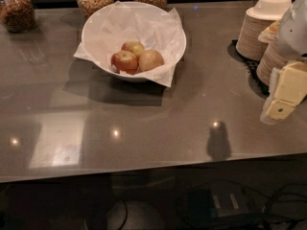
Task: Pick apple from white bowl
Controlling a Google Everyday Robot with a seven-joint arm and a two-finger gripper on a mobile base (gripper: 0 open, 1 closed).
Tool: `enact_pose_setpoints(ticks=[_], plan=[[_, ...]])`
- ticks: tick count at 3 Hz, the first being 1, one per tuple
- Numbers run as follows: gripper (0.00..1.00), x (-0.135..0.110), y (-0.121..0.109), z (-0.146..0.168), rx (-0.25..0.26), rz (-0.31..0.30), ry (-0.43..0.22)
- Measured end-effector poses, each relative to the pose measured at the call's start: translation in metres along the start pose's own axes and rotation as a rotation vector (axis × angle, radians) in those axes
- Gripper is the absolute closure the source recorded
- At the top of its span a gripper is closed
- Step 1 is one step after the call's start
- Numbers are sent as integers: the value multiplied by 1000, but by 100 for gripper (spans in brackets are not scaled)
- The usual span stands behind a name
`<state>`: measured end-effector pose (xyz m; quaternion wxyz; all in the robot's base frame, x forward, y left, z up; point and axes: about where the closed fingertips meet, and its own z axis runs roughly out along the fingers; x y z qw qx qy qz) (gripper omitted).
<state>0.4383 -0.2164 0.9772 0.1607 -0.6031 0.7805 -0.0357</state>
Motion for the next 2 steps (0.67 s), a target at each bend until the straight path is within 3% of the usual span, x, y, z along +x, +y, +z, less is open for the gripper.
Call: enact_pose_setpoints(ticks=[1,2], plan=[[0,0,0,0,0,0,0],[0,-26,-21,6,29,35,-93]])
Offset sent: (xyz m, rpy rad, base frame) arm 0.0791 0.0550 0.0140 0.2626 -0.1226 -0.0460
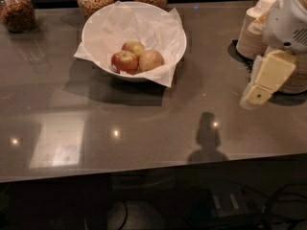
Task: Pick apple from white bowl
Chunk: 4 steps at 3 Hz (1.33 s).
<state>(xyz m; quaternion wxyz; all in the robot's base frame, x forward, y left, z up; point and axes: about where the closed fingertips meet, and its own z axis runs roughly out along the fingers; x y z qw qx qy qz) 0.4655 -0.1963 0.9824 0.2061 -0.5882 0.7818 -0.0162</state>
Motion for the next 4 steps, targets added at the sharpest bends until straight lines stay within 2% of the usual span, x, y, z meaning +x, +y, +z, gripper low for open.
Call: enact_pose_setpoints(ticks=[2,3,4], plan=[[0,-61,-48,24,56,93,-256],[0,-94,-65,28,77,97,-365],[0,-96,-67,27,83,98,-372]])
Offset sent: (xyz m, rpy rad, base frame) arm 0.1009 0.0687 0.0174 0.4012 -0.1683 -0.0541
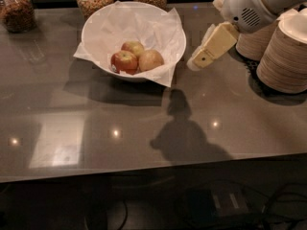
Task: Pick apple from white bowl
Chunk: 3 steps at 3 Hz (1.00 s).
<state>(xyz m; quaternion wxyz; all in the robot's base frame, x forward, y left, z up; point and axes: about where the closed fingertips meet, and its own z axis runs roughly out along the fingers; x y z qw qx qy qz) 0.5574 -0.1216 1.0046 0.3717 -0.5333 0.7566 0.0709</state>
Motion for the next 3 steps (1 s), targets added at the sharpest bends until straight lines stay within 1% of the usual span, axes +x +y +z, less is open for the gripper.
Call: enact_pose_setpoints(ticks=[1,2,3], plan=[[0,-3,2,9,14,-11,-15],[0,-10,5,23,16,-32,-33],[0,-20,5,40,8,-58,-44]])
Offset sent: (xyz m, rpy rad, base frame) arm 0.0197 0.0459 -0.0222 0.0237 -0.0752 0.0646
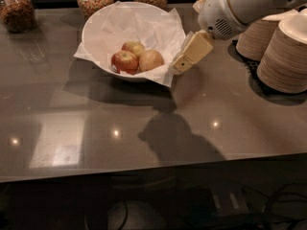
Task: Pick apple from white bowl
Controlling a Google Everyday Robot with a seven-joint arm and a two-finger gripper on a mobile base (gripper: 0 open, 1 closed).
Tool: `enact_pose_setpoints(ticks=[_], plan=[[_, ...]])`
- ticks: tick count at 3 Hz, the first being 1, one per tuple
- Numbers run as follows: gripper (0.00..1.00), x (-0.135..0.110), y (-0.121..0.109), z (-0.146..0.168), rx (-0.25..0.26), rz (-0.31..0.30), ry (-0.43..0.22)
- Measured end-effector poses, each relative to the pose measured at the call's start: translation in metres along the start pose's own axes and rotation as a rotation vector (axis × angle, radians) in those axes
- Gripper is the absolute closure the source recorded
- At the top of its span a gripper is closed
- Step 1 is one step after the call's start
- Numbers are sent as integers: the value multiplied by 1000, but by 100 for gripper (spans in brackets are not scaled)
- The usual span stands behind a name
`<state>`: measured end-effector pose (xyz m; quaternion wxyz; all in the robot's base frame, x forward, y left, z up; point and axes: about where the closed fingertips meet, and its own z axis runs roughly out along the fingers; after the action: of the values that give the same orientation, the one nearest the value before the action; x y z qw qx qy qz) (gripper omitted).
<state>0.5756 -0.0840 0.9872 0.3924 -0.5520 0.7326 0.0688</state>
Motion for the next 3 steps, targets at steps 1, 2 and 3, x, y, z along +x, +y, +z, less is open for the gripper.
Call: enact_pose_setpoints(ticks=[1,2,3], plan=[[0,-7,-3,14,-11,-22,-2],[0,-15,-11,28,-25,-41,11],[19,-16,-19,45,-33,-41,16]])
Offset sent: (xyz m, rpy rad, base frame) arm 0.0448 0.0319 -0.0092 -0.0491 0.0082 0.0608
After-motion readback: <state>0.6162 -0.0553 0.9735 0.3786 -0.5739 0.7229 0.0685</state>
